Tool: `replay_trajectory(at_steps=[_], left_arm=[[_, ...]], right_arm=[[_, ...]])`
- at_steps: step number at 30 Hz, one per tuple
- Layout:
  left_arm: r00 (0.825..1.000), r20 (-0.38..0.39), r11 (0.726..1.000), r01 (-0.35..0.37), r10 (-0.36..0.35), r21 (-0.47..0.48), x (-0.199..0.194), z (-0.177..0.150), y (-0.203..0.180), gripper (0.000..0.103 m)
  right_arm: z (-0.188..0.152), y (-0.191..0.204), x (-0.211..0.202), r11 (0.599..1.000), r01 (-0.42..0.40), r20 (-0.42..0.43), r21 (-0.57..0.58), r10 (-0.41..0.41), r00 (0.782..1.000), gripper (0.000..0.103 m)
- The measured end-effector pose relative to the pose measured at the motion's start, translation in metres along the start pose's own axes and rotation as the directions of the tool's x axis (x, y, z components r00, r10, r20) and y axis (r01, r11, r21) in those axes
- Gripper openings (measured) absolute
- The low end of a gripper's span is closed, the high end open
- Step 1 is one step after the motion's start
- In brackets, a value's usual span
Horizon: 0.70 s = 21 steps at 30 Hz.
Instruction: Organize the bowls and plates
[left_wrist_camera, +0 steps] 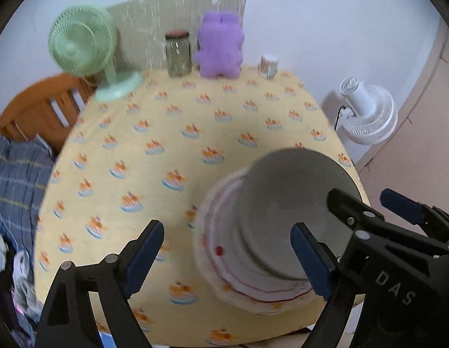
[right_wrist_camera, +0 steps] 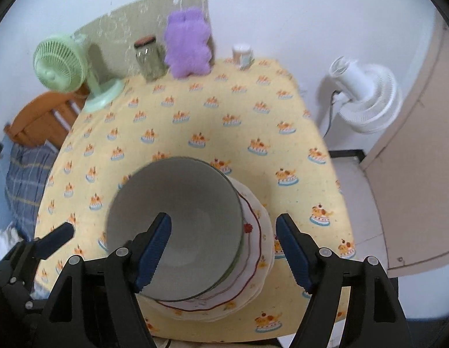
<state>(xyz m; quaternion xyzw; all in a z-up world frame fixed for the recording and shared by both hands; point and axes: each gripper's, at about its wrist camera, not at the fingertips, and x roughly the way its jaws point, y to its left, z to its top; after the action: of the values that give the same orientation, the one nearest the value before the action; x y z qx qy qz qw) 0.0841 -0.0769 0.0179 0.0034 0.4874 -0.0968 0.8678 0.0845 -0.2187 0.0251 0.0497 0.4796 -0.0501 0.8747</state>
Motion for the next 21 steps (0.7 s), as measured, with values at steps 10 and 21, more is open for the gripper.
replay_trajectory(at_steps=[10,21], left_arm=[[0.979,0.201,0.997,-0.041,0.025,0.073,-0.041,-0.017,0.083,0.090],[0.946,0.314,0.996,-0.086,0.078,0.012,-0.045,-0.078,0.126,0.096]], right_arm=[[-0.031,0.063,-0.038,0.996,0.034,0.163,0.086,-0.048,0.986,0.077],[-0.083,0.104,-0.036,1.000,0.003,0.248,0.015,-0.006,0.969,0.077]])
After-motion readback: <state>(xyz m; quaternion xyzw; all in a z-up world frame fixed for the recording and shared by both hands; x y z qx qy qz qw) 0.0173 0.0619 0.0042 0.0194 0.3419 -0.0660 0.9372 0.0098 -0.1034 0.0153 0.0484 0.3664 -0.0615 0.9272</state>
